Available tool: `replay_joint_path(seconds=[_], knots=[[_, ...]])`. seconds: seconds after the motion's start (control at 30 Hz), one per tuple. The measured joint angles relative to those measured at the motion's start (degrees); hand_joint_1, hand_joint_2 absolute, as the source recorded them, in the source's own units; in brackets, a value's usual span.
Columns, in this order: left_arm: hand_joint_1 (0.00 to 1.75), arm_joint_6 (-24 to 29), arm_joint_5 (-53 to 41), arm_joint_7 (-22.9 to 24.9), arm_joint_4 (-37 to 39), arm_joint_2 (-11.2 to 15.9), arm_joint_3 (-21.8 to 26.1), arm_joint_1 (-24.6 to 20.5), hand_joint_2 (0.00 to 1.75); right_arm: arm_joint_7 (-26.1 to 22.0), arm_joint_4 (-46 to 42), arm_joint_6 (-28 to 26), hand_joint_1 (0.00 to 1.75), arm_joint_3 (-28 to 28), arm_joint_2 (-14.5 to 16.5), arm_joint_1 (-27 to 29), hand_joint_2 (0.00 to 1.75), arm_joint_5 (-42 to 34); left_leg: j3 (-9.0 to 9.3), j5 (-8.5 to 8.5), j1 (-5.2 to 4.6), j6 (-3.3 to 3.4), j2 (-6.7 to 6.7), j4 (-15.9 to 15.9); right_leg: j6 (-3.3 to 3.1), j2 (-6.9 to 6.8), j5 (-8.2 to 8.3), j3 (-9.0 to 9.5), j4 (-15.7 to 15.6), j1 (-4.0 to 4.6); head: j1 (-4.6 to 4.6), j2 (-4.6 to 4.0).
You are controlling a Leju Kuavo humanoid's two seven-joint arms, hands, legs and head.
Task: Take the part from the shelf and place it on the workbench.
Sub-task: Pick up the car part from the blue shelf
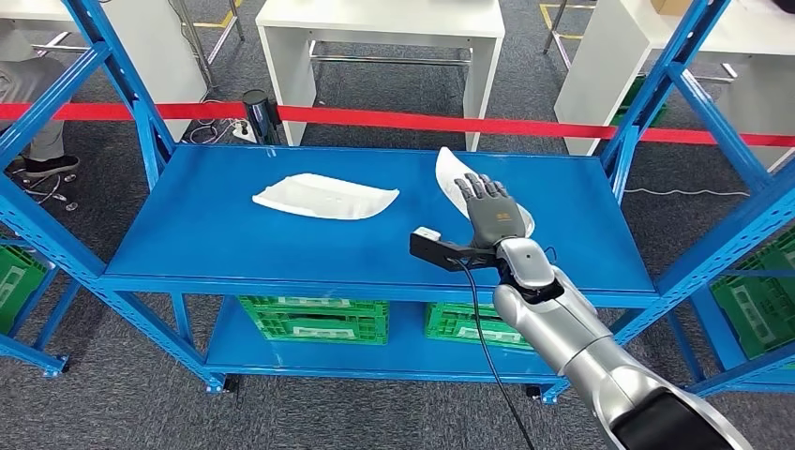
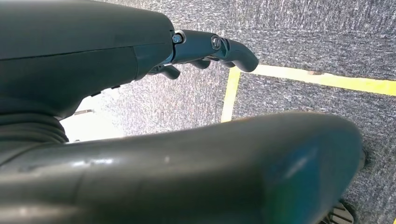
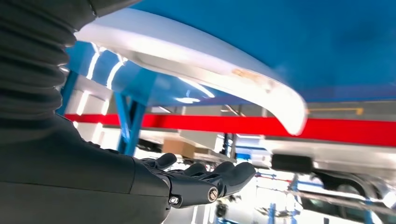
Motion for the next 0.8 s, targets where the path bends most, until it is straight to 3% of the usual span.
replay_joint_path(seconds=[0.03,0.17,0.43,0.5,0.6,0.63,0.7,0.77,0.8], knots=[[0.00,0.00,-0.01,0.02,0.00,0.01,0.03,0.01,0.00,0.10,-0.33,0.11,0.00,-0.40,-0.22,0.38,1.75,0.02,0.00,0.00,0.01,-0.01,0.00,-0.02,0.00,0.00,0.00,-0.02,0.02,0.01,0.00,0.00],[0.00,0.00,-0.04,0.05,0.00,0.03,0.14,0.02,0.00,0.13,-1.14,0.20,0.00,-1.35,-0.87,1.16,0.00,0.02,0.04,0.02,0.02,-0.04,0.02,-0.09,-0.06,0.01,-0.04,-0.10,0.12,0.03,0.00,0.00],[0.00,0.00,-0.08,0.09,0.02,0.02,0.21,-0.02,0.00,1.11,-3.08,0.06,0.00,-2.60,-1.68,2.85,0.00,1.03,0.00,-0.01,-0.11,0.01,0.04,-0.10,-0.02,0.01,-0.02,-0.14,0.06,-0.09,0.00,0.00],[0.00,0.01,-0.08,0.09,-0.01,0.04,0.21,-0.04,0.00,1.12,-3.51,0.05,0.00,-2.96,-1.77,3.11,0.00,1.09,-0.11,-0.23,-0.27,0.46,0.02,-0.18,0.26,0.01,0.24,-0.08,0.15,-0.27,-0.01,0.00],[0.00,0.01,-0.08,0.09,-0.02,-0.04,0.23,-0.09,0.00,1.22,-4.06,0.12,0.00,-3.15,-2.12,3.47,0.00,1.17,0.97,-0.51,-0.05,1.70,0.07,-1.51,0.91,-0.08,1.15,-0.46,2.03,-0.36,0.07,-0.01],[0.00,0.00,-0.08,0.08,-0.03,-0.10,0.24,-0.13,0.00,1.30,-4.35,0.19,0.00,-3.18,-2.28,3.53,0.00,1.24,1.58,-0.46,0.04,1.97,0.12,-1.80,1.07,-0.16,0.50,-1.01,3.29,-0.44,0.12,-0.01],[0.00,0.01,-0.08,0.08,-0.07,-0.15,0.24,-0.21,0.00,1.61,-5.02,0.34,0.00,-3.50,-2.52,3.74,0.00,1.38,2.15,-0.41,0.13,2.11,0.23,-1.92,1.46,-0.31,-2.90,-3.44,8.23,-0.77,0.14,0.00],[0.00,0.01,-0.08,0.09,-0.07,-0.15,0.24,-0.13,0.00,1.91,-5.45,0.46,0.00,-4.05,-2.67,4.45,0.00,1.49,2.20,-0.56,0.27,1.78,0.27,-1.82,2.11,-0.35,-5.92,-6.89,14.41,-1.25,0.15,0.00],[0.00,0.01,-0.08,0.09,-0.07,-0.16,0.24,-0.06,0.00,1.95,-5.54,0.49,0.00,-4.30,-2.71,4.90,0.00,1.55,2.25,-0.69,0.44,1.43,0.27,-1.72,2.49,-0.38,-6.04,-7.78,15.64,-1.55,0.15,0.00]])
